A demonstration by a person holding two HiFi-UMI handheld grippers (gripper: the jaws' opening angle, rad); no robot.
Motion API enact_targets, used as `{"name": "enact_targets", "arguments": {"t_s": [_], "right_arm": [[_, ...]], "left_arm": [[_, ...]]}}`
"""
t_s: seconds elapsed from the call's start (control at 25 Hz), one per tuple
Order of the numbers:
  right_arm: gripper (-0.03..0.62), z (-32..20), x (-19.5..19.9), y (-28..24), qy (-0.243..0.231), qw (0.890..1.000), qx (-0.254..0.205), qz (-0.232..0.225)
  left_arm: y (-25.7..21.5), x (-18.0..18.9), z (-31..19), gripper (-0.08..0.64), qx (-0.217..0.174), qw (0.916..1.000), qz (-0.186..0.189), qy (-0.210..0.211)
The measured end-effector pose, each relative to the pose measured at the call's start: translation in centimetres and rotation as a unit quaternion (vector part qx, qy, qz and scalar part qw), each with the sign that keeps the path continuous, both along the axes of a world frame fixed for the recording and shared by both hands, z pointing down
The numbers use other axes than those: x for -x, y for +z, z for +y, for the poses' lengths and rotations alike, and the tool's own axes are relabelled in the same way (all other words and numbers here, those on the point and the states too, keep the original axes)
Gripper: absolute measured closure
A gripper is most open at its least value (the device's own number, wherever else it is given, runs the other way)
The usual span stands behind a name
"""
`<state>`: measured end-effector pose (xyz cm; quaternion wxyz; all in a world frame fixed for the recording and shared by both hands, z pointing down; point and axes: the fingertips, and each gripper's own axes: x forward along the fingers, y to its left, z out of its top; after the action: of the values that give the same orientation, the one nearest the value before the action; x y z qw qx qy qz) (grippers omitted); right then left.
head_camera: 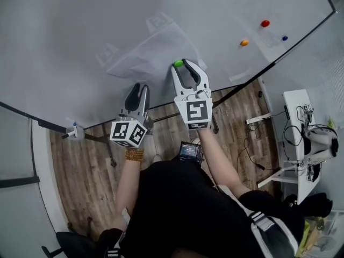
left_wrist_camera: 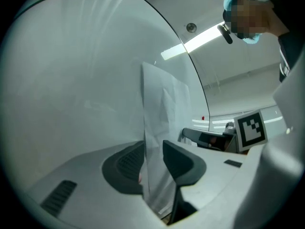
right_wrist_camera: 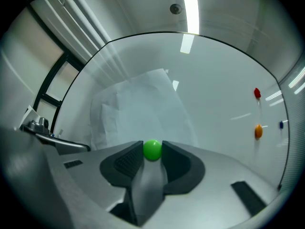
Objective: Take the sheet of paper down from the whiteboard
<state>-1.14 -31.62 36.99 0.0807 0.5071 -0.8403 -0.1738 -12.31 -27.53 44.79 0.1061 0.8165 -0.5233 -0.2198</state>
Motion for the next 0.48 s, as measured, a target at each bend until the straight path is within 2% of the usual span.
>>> {"name": "enact_targets", "arguments": {"t_s": [0.48], "right_arm": [[0.469,0.01,0.04,0.08,-0.001,1.0,-0.001,0.001]], "left_arm": [[0.06,-0.13,0.03,0.43,-0.002,1.0,0.007,-0.005]]}}
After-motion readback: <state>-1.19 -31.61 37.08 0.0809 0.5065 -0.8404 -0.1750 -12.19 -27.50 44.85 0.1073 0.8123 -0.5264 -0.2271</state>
